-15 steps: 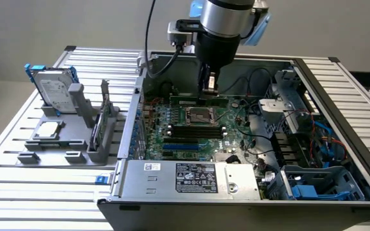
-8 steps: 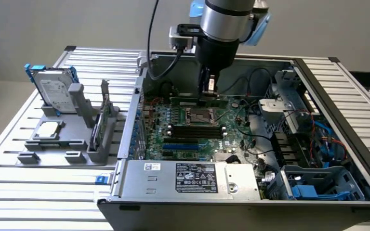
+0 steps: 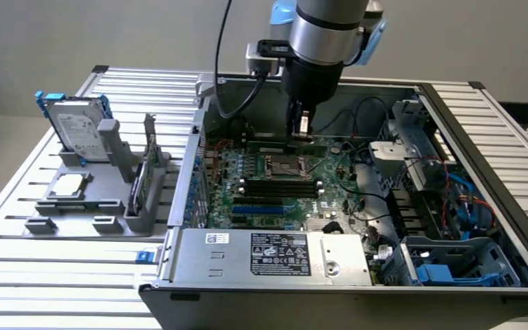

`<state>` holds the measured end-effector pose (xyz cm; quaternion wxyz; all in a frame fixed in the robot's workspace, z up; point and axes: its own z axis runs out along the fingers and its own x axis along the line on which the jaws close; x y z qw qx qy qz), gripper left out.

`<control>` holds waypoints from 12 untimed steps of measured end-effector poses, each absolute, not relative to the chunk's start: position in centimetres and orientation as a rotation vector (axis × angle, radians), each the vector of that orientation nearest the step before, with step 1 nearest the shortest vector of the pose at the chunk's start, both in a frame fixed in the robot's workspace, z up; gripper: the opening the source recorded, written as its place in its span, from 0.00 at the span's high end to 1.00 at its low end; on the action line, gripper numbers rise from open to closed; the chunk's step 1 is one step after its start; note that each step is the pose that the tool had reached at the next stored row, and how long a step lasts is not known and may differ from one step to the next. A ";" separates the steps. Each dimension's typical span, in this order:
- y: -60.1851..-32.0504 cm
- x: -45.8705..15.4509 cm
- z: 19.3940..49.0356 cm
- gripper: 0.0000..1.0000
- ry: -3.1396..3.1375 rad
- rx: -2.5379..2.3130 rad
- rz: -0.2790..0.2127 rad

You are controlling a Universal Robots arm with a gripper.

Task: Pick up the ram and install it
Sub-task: 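Pick up the ram and move it above insertion slot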

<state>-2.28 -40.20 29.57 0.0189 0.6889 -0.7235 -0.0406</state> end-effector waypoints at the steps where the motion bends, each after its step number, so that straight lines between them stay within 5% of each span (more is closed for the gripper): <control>1: -40.1 -2.2 29.5 0.85 -2.247 2.138 -0.126; 12: -40.0 -2.0 28.9 0.85 -2.263 2.151 -0.101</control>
